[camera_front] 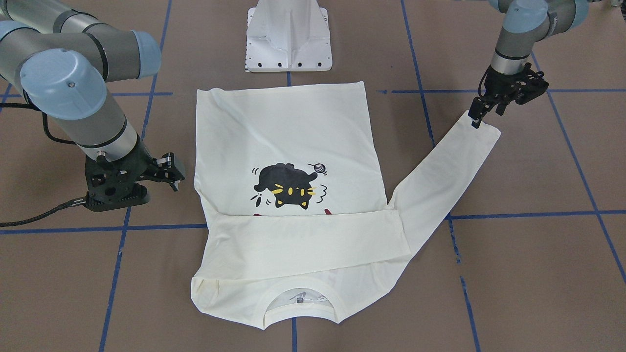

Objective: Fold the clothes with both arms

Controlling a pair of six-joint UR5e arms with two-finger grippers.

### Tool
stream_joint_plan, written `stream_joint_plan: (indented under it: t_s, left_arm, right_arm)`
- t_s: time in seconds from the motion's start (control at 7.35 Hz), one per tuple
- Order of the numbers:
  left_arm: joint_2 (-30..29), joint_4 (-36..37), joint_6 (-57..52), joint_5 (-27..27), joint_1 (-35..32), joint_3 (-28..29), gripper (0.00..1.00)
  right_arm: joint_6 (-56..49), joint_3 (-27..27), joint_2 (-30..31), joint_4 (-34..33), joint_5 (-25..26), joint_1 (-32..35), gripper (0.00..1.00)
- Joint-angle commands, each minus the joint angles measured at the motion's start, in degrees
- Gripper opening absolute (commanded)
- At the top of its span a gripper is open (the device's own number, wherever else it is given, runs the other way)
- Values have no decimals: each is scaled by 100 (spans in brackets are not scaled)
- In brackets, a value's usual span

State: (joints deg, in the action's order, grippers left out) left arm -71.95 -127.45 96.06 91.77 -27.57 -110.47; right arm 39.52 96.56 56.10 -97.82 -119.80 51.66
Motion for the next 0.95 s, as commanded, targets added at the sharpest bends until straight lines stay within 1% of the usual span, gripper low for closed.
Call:
stream_joint_plan:
  t_s: [0.0, 0.14, 0.54, 0.82]
  left_arm:
    - [-38, -17, -9, -1, 6, 122, 98]
    - [-38, -17, -9, -1, 6, 123, 95]
    - [-47, -26, 9, 8, 6, 158, 91]
    - [-64, -17, 9, 8, 6, 149, 81]
  right_arm:
    - [55, 12, -11, 0, 0, -7, 100]
    - [64, 55, -12, 0, 0, -7, 100]
    - [55, 56, -11, 0, -8, -7, 100]
    - [55, 82, -12, 0, -8, -7, 100]
